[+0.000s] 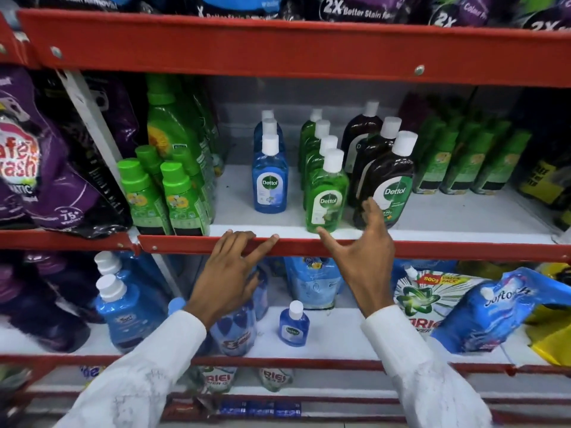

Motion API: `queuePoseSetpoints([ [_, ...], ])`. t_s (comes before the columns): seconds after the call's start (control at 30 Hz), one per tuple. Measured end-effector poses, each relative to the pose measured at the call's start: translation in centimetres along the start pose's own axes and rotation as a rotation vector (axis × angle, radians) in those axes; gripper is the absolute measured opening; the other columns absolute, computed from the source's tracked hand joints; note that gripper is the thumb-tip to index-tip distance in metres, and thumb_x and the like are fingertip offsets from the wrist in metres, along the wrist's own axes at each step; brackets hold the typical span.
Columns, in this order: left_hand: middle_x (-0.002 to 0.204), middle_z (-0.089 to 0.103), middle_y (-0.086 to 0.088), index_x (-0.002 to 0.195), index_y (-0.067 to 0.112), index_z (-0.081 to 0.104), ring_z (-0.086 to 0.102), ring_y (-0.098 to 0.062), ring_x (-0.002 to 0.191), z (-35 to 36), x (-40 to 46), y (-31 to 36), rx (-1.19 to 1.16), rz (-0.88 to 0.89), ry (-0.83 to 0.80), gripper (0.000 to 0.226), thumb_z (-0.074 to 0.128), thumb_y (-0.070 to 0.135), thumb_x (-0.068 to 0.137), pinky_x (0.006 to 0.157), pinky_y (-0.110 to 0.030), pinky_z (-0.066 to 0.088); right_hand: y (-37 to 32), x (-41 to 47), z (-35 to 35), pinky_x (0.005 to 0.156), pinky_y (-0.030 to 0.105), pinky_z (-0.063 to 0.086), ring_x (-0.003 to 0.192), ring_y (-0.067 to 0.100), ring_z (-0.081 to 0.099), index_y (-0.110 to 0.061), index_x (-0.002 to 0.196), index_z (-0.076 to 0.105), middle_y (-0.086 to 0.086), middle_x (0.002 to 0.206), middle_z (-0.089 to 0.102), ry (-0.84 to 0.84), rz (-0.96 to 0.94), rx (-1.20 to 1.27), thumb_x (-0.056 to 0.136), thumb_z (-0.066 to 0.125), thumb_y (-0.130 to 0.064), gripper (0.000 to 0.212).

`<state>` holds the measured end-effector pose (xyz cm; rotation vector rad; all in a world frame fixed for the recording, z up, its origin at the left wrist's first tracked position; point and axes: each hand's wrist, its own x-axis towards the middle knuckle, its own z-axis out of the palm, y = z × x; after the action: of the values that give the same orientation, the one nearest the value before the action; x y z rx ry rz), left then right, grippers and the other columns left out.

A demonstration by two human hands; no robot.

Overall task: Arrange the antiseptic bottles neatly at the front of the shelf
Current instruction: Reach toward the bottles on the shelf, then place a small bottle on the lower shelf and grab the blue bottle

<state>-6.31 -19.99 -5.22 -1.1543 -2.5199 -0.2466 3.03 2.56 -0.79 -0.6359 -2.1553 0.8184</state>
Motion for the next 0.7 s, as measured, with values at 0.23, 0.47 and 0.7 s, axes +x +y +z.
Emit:
queuePoseSetpoints([
  [0.23,0.138,0.046,-0.014,0.153,0.032,0.024,0.039,-0.032,0.132,0.3,-0.3,-0.1,-0.047,-0.014,-0.015,0.081,0.062,0.029,0.082,0.123,-0.051,0.022,7.1,-10.6,4.0,0.097,0.027,0.044,0.117,0.024,0.053,-0.015,0.133,0.042,0.006,0.127,0.054,-0.132,0.121,0.117,0.07,0.078,-0.027,0.074],
  [0.47,0.141,0.044,-0.013,0.154,0.033,0.022,0.037,-0.033,0.135,0.3,-0.5,0.0,-0.096,-0.02,-0.018,0.083,0.063,0.026,0.081,0.125,-0.05,0.018,10.6,-13.0,12.0,0.087,0.032,0.048,0.109,0.028,0.063,-0.018,0.119,0.057,0.005,0.117,0.068,-0.635,0.362,0.071,0.064,0.081,-0.028,0.061],
  [0.7,0.147,0.042,-0.009,0.154,0.037,0.018,0.034,-0.028,0.141,0.3,-0.7,-1.1,-0.126,-0.005,-0.038,0.085,0.063,0.026,0.083,0.127,-0.047,0.015,9.4,-11.3,10.1,0.073,0.025,0.043,0.094,0.023,0.066,-0.017,0.104,0.064,0.002,0.1,0.072,-0.621,0.267,0.059,0.074,0.079,-0.021,0.033],
])
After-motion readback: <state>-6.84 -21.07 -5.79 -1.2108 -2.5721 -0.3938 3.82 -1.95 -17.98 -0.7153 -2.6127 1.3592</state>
